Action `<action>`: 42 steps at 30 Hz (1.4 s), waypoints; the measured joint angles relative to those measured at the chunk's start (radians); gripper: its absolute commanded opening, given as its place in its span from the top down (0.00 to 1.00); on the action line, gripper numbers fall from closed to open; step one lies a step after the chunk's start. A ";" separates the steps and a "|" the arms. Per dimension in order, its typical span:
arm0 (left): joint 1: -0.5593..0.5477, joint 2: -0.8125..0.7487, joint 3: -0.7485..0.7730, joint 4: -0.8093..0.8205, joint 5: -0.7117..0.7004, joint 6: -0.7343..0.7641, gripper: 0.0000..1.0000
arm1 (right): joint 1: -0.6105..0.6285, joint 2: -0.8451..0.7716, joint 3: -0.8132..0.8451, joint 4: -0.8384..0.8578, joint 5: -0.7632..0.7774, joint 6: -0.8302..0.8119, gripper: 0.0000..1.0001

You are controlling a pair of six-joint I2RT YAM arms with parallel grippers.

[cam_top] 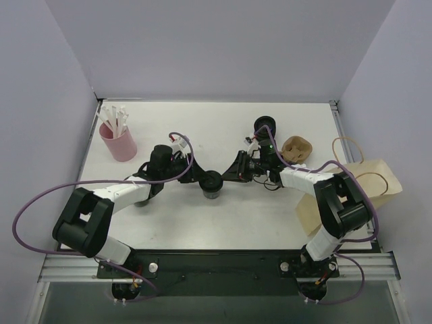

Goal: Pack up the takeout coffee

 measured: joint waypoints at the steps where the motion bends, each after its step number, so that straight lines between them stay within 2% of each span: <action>1: -0.001 -0.001 -0.006 0.011 -0.003 -0.005 0.52 | 0.000 0.000 -0.001 0.005 -0.001 0.000 0.81; 4: -0.002 -0.006 -0.025 0.043 -0.011 -0.021 0.52 | -0.003 0.000 0.000 0.004 -0.004 0.000 0.78; 5: -0.002 -0.009 -0.034 0.054 -0.016 -0.028 0.52 | -0.003 0.000 0.002 -0.002 -0.005 0.000 0.73; 10: -0.008 -0.032 -0.074 0.102 -0.051 -0.069 0.52 | -0.003 -0.005 0.051 -0.106 0.016 -0.010 0.67; 14: -0.016 -0.044 -0.089 0.114 -0.080 -0.095 0.52 | -0.003 -0.043 0.080 -0.166 0.031 -0.009 0.66; 21: -0.021 -0.065 -0.111 0.118 -0.119 -0.125 0.53 | 0.022 -0.125 0.071 -0.170 0.050 0.027 0.66; 32: -0.027 -0.102 -0.140 0.114 -0.165 -0.150 0.52 | 0.118 -0.215 -0.001 -0.249 0.196 0.043 0.66; 42: -0.044 -0.083 -0.129 0.124 -0.173 -0.168 0.52 | 0.129 -0.220 -0.002 -0.258 0.239 0.033 0.66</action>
